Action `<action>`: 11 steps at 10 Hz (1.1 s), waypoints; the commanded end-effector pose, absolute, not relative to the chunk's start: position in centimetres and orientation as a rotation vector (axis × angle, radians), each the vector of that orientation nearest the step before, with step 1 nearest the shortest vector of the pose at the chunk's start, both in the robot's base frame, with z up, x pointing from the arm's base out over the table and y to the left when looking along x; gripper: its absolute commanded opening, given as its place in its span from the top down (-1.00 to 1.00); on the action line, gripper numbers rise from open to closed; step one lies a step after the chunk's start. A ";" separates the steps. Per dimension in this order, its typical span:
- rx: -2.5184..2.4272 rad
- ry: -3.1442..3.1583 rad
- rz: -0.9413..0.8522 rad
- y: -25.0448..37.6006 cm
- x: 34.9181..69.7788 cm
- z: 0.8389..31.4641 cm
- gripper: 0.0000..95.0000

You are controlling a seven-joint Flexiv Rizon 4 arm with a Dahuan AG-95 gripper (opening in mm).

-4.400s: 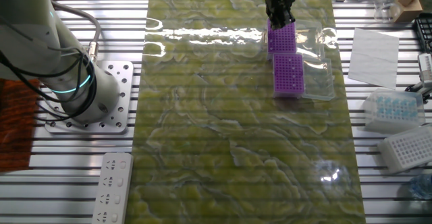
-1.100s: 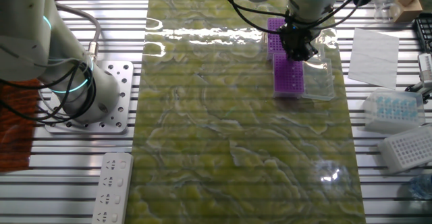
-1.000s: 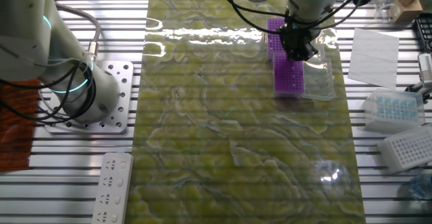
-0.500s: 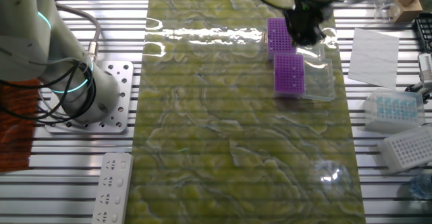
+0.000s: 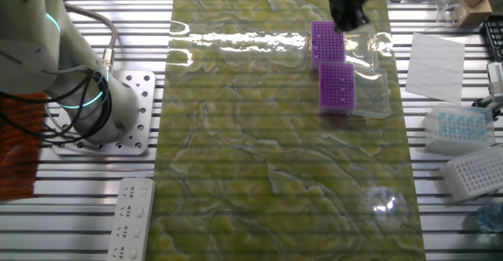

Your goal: Transfer all small pipette tips from one holder to another

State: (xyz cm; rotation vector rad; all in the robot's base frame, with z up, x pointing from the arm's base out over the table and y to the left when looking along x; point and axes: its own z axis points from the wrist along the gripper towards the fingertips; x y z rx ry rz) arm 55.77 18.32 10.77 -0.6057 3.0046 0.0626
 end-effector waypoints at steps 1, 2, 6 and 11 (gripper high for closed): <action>-0.530 3.012 0.069 21.0 55.0 10.0 1.00; -0.530 3.012 0.069 21.0 55.0 10.0 1.00; -0.524 3.012 0.067 21.4 54.9 8.6 1.00; -0.502 3.007 0.071 21.6 54.8 7.6 1.00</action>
